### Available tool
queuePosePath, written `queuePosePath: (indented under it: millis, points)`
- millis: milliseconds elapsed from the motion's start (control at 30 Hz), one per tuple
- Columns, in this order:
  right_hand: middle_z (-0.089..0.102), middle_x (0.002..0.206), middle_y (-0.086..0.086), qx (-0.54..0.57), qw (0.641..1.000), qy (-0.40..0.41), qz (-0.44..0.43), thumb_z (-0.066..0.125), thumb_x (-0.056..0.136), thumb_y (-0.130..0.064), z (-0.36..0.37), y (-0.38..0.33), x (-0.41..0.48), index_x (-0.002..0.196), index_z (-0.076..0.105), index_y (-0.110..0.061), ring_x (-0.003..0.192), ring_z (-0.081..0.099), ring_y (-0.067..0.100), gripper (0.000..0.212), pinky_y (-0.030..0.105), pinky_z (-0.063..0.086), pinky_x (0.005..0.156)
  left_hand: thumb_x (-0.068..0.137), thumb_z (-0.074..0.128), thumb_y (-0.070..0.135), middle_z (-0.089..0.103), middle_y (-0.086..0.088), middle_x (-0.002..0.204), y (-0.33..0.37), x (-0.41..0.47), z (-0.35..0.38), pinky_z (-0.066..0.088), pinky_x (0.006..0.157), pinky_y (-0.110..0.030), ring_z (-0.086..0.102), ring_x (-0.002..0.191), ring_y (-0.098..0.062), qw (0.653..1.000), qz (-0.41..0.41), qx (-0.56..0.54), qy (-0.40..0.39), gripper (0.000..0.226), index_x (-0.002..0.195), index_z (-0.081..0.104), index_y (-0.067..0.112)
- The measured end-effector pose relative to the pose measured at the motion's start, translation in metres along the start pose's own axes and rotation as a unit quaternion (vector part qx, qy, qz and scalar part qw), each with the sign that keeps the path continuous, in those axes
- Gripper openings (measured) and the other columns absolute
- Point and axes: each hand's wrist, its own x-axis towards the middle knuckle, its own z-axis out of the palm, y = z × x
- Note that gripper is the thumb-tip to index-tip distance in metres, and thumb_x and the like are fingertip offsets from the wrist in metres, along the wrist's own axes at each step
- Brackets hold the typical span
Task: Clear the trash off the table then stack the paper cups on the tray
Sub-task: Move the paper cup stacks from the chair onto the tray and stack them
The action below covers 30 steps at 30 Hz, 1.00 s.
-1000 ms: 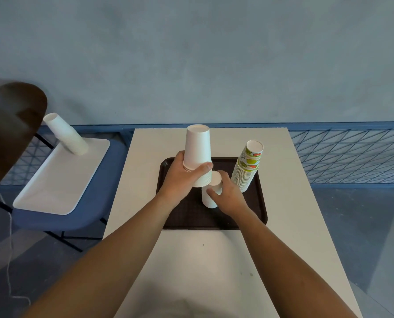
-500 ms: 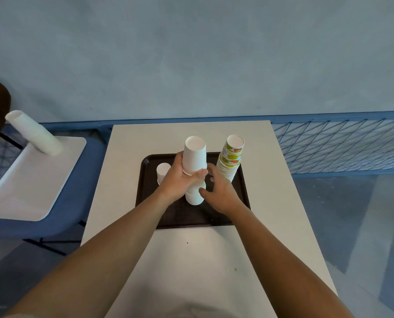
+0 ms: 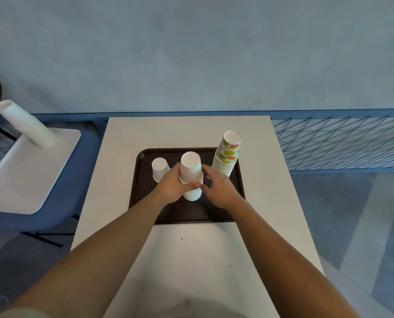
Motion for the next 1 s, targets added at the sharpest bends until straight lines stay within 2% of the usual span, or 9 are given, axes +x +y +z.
queuePosePath:
  millis: [167,267,433,633,867,1000]
  points:
    - [0.056,0.145,-0.001,0.020,0.998,-0.038,0.037,0.058,0.095,-0.004,-0.002,0.005,0.001,0.152,0.040,-0.025,0.132,0.053,0.021,0.063,0.032,0.044,0.104,0.071,0.094,0.036,0.066,0.009,0.128,-0.001,0.004,0.001,0.053,0.105,-0.043,0.062,0.119,-0.015,1.000,-0.012,0.002,-0.003,0.082,0.140,0.051,0.026]
    - [0.056,0.145,0.000,0.034,0.997,-0.057,0.050,0.056,0.096,-0.002,-0.002,0.008,0.000,0.152,0.040,-0.024,0.132,0.053,0.022,0.061,0.026,0.042,0.098,0.067,0.095,0.041,0.066,0.010,0.127,-0.002,0.006,0.000,0.054,0.104,-0.044,0.063,0.119,-0.017,1.000,-0.019,0.007,-0.008,0.085,0.138,0.052,0.028]
    - [0.054,0.147,0.000,0.044,0.995,-0.065,0.063,0.054,0.097,-0.002,0.001,0.011,0.001,0.154,0.038,-0.025,0.130,0.055,0.022,0.063,0.027,0.045,0.097,0.064,0.094,0.046,0.066,0.010,0.128,-0.002,0.007,-0.001,0.054,0.105,-0.047,0.063,0.119,-0.016,0.999,-0.030,0.010,-0.012,0.087,0.139,0.052,0.030]
    - [0.054,0.148,-0.001,0.055,0.995,-0.059,0.058,0.055,0.097,-0.002,0.001,0.011,0.001,0.154,0.038,-0.023,0.131,0.055,0.021,0.064,0.030,0.045,0.101,0.066,0.096,0.026,0.061,0.007,0.132,-0.002,0.001,0.001,0.052,0.107,-0.048,0.059,0.124,-0.019,0.999,-0.024,0.022,-0.013,0.092,0.143,0.045,0.027]
    - [0.053,0.148,-0.001,0.075,0.994,-0.059,0.049,0.054,0.095,0.002,0.001,0.011,-0.002,0.154,0.038,-0.022,0.130,0.056,0.021,0.065,0.026,0.044,0.099,0.061,0.091,0.039,0.062,0.008,0.136,-0.012,0.001,0.004,0.049,0.110,-0.055,0.059,0.128,-0.022,1.000,-0.027,0.000,0.002,0.094,0.143,0.046,0.030]
    - [0.053,0.148,-0.001,0.079,0.994,-0.064,0.038,0.053,0.094,0.002,0.003,0.011,-0.002,0.154,0.037,-0.024,0.131,0.055,0.022,0.067,0.031,0.046,0.105,0.074,0.092,0.023,0.061,0.005,0.137,-0.007,-0.003,0.005,0.048,0.110,-0.056,0.058,0.129,-0.023,0.999,-0.031,0.014,0.006,0.086,0.146,0.044,0.028]
